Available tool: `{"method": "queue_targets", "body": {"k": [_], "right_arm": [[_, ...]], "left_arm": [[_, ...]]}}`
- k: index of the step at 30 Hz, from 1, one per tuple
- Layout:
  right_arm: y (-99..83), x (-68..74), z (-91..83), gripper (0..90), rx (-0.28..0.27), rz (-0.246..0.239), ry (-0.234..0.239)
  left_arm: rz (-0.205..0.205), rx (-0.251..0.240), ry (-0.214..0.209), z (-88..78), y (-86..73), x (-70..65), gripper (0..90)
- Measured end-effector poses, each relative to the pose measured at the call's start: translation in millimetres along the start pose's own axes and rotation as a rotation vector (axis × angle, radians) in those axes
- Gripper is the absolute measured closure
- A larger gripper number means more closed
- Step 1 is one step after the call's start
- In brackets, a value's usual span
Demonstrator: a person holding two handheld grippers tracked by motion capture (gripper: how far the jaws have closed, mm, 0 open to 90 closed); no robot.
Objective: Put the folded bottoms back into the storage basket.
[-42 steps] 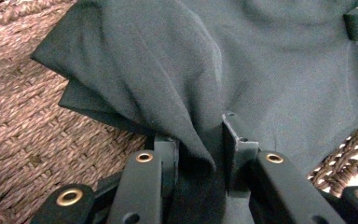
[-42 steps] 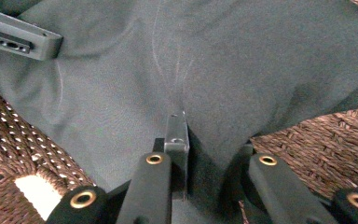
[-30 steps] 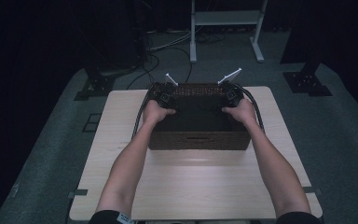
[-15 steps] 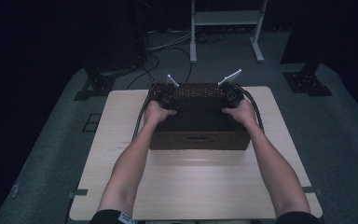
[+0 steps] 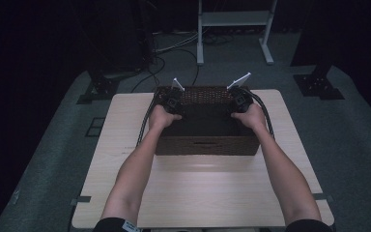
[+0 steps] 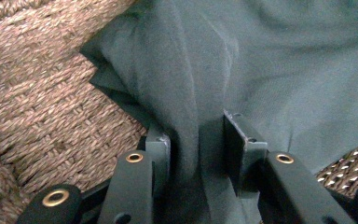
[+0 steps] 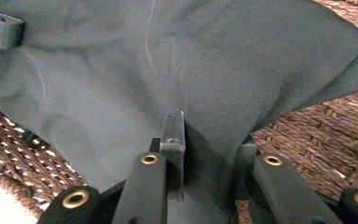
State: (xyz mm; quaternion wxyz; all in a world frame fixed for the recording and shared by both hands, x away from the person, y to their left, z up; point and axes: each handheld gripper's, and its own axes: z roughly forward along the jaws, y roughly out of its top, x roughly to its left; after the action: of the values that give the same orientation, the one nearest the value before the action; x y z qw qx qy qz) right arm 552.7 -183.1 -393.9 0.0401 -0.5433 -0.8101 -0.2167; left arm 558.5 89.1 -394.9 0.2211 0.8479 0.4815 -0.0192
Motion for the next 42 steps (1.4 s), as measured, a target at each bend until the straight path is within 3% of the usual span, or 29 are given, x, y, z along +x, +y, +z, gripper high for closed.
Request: {"method": "queue_targets", "body": {"k": [10,19,32,42], "right_arm": [[-0.8,-2.9,-0.8,73.4,0.001,0.005,-0.02],[-1.8,-3.5,-0.3,73.3,0.004,0.006,-0.026],[-5.3,-7.0,-5.0,72.0,-0.01,0.018,-0.036],[-7.2,-7.2,-15.2,71.0,-0.036,0.022,-0.042]], "left_arm": [[-0.037,-0.001,0.008,6.1,-5.6,8.1,61.8],[-0.046,-0.01,0.025,4.2,-5.2,6.8,57.7],[-0.077,-0.04,0.061,-8.8,-7.2,14.4,54.8],[-0.079,-0.065,0.059,-19.3,-8.3,16.8,54.8]]}}
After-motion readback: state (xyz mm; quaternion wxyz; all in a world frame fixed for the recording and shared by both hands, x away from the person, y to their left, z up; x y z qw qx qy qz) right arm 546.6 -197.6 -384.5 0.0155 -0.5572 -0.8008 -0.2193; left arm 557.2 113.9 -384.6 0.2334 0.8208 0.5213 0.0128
